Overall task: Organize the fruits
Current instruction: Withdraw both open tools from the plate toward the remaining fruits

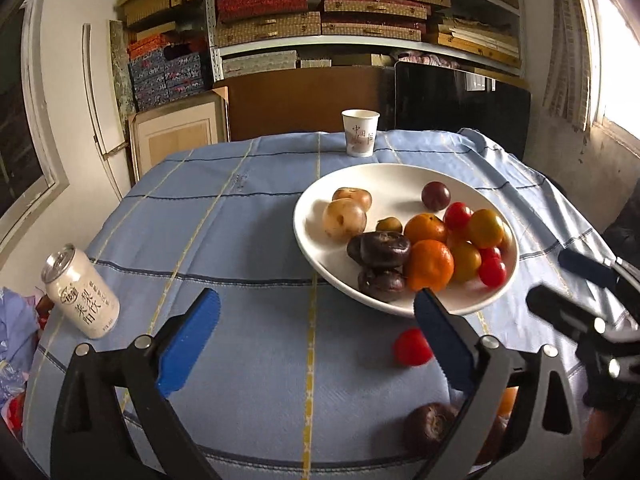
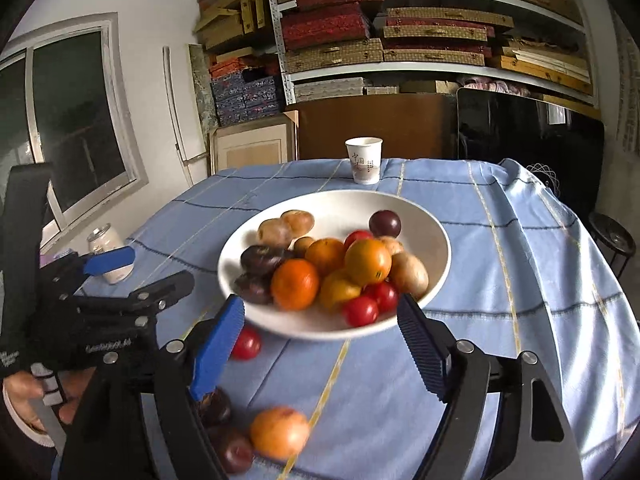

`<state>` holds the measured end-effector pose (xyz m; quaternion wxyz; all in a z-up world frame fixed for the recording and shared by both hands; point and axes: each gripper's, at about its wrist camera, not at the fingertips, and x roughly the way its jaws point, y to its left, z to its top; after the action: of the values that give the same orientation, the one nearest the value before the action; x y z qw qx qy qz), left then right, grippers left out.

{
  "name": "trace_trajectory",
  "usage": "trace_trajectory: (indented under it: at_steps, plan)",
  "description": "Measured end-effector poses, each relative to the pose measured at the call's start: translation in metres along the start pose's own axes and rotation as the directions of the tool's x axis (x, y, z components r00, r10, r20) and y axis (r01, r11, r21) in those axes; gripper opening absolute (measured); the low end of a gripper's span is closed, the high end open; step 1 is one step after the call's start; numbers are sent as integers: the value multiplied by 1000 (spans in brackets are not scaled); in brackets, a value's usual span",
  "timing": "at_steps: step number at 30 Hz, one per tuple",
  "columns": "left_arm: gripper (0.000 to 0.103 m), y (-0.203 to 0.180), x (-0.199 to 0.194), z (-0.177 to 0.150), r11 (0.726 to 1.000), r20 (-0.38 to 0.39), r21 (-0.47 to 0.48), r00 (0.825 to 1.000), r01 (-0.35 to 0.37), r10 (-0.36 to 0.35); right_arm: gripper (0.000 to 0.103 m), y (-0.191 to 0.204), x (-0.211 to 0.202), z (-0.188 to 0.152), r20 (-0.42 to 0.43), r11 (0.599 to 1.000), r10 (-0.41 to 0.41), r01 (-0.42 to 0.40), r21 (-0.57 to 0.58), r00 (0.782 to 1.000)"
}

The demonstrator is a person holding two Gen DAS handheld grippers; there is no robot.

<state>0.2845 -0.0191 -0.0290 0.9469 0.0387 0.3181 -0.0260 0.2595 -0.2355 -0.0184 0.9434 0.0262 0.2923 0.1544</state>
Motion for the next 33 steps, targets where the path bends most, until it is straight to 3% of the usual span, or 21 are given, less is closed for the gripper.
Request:
trace_trajectory:
  at_steps: [6, 9, 21, 24, 30, 33]
  plan:
    - [97, -2, -6, -5, 1000, -5, 13, 1000, -11, 11, 80, -1, -6, -7, -45, 998, 6, -4, 60, 999]
    - [98, 0, -7, -8, 1000, -21, 9, 1000, -9, 9, 80, -5, -6, -9, -79, 996, 60, -54, 72, 995]
    - [98, 24, -4, -20, 998, -102, -63, 995, 19, -25, 78, -8, 2, -21, -200, 993, 95, -78, 87, 975]
    - [98, 26, -1, -22, 998, -114, -64, 993, 9, -16, 72, -2, 1, -25, -217, 994, 100, -88, 64, 971]
    - [98, 30, 2, -23, 997, -129, -80, 991, 13, -23, 50, 1, 5, -31, -270, 995, 97, -91, 35, 958]
    - [98, 31, 2, -24, 997, -130, -80, 991, 12, -23, 49, 1, 5, -34, -288, 995, 96, -91, 30, 953]
